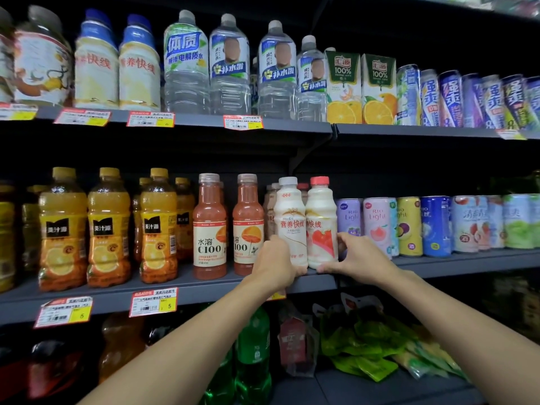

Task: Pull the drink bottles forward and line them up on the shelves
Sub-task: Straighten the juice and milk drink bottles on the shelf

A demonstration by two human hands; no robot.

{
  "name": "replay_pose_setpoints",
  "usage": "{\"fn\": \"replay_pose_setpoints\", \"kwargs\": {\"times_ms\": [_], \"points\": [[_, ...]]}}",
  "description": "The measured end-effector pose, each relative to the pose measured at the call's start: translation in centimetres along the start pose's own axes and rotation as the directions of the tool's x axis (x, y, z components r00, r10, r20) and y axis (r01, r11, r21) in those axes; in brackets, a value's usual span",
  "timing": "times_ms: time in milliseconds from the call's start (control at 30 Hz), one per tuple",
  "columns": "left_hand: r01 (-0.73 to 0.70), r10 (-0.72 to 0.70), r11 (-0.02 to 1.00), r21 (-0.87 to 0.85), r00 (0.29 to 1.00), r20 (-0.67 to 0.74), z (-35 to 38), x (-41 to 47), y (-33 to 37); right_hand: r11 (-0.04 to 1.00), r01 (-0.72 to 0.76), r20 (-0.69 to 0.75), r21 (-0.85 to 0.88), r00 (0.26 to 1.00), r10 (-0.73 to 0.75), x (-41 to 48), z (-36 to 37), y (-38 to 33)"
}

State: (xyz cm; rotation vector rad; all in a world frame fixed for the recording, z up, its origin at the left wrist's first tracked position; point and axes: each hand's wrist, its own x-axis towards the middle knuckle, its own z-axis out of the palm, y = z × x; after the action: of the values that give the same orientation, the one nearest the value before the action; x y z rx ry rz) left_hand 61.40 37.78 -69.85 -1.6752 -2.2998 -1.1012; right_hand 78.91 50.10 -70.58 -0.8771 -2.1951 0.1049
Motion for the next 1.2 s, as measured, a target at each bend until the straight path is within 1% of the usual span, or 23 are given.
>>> {"fn": "replay_pose_setpoints", "kwargs": {"times_ms": [167,333,433,733,1033,1200], "points": [[-0.023,0.024,1.0,-0.013,1.0,0.012,0.0,0.1,0.0,0.999,0.019,0.068,-0.046,0.998,-0.015,0.8,-0.1,0.9],[-0.032,0.031,0.999,-0.031,0.999,-0.009,0.3,0.3,-0.4,0.999,0.037,0.102,-0.028,0.994,-0.034,1.2,0.3,1.6],[-0.033,0.033,0.999,-0.001,0.999,-0.012,0.5,0.4,-0.4,0.999,0.048,0.111,-0.02,0.993,-0.046,1.3,0.4,1.9],[-0.088,0.085,0.99,0.11,0.996,0.033,-0.2,1.3,0.0,0.996,0.081,0.108,0.038,0.991,-0.085,1.4,0.8,2.6],[-0.089,0.086,0.989,0.12,0.996,0.025,-0.3,1.7,-0.3,0.993,0.107,0.104,0.047,0.988,-0.111,1.9,1.1,3.2],[-0.092,0.092,0.985,0.143,0.996,0.007,-0.2,1.7,-0.4,0.993,0.121,0.094,0.015,0.988,-0.121,2.2,1.1,3.3]]}}
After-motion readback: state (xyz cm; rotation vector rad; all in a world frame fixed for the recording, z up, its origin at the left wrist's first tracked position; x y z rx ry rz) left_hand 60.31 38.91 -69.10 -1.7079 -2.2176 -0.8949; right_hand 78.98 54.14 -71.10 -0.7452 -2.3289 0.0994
